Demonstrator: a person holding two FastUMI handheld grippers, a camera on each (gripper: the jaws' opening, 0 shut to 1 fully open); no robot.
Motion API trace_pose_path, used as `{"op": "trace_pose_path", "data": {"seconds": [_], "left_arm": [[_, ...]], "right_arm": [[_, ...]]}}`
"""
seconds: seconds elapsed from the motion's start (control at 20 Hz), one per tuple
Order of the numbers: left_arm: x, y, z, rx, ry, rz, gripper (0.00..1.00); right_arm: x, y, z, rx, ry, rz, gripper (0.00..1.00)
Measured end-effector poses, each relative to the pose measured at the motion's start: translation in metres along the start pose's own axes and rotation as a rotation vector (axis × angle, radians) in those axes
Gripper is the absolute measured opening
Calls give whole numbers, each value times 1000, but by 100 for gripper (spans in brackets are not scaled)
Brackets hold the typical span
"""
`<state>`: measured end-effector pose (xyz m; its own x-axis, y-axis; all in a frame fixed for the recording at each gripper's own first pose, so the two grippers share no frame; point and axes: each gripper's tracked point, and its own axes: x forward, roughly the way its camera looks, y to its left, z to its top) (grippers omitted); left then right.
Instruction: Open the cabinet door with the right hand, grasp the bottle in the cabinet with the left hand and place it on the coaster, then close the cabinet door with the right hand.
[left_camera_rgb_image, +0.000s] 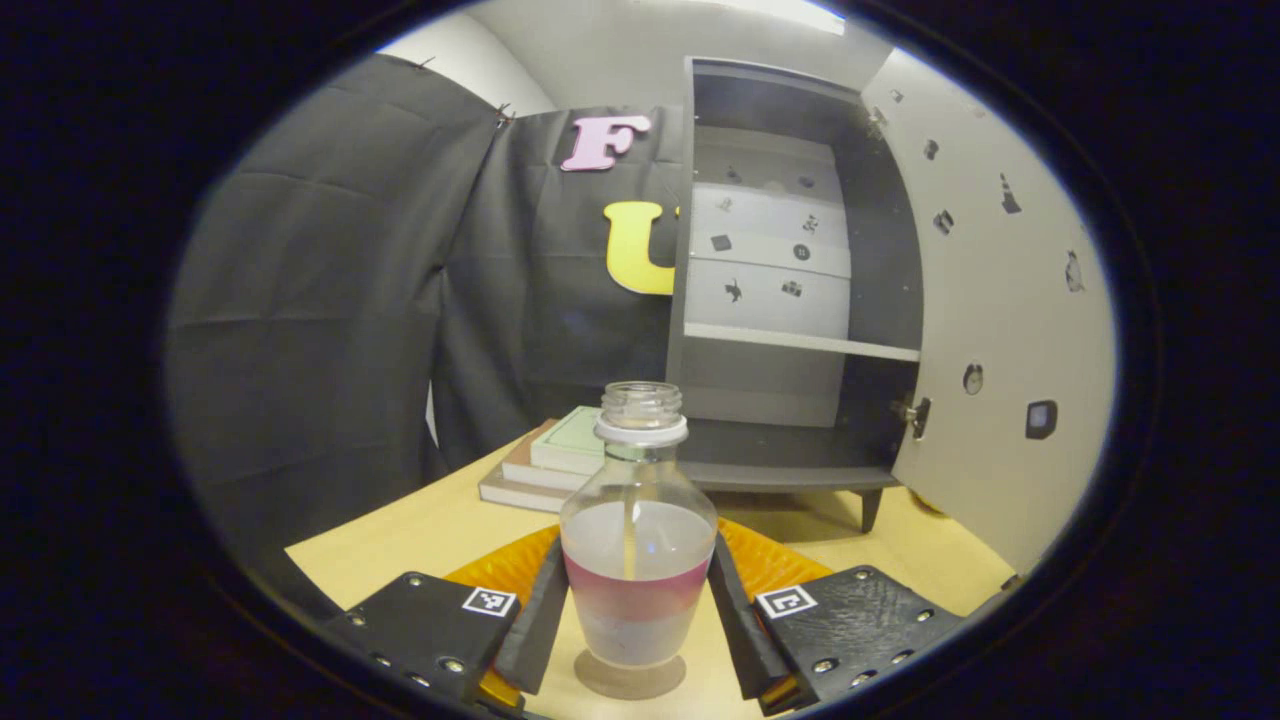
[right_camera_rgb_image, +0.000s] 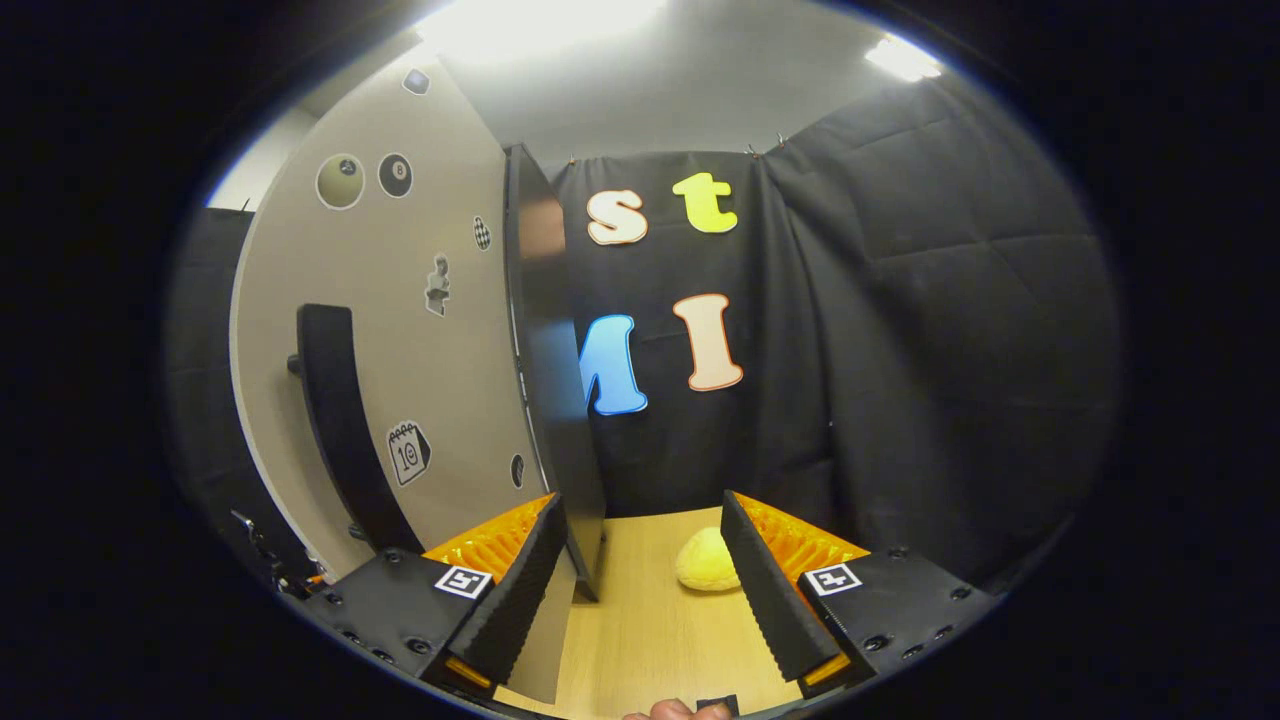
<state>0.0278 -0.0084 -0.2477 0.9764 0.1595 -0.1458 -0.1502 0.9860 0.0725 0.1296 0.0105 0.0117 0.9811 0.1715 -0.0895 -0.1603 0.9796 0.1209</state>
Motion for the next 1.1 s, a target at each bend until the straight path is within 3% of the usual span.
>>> {"op": "trace_pose_path", "data": {"seconds": [0.15, 0.5, 0.55, 0.75, 1.0, 1.05, 1.1], "left_arm": [[10, -7, -26, 56, -18, 11, 74], [13, -6, -76, 41, 8, 21, 72], [12, -7, -80, 54, 11, 20, 70], [7, -11, -84, 101, 5, 24, 75], [10, -6, -79, 38, 14, 28, 72], [11, -5, -79, 30, 21, 29, 72], [12, -6, -79, 36, 28, 23, 75]], "right_arm": [[3, -11, -10, 28, -30, -16, 98], [12, -14, -46, -10, 28, -7, 98], [12, -14, -49, -3, 37, -8, 92], [9, -20, -47, 19, 49, -19, 92], [5, -29, -51, 6, 53, -45, 92], [4, -29, -51, 8, 54, -46, 98], [3, -29, -52, 7, 55, -45, 98]]}}
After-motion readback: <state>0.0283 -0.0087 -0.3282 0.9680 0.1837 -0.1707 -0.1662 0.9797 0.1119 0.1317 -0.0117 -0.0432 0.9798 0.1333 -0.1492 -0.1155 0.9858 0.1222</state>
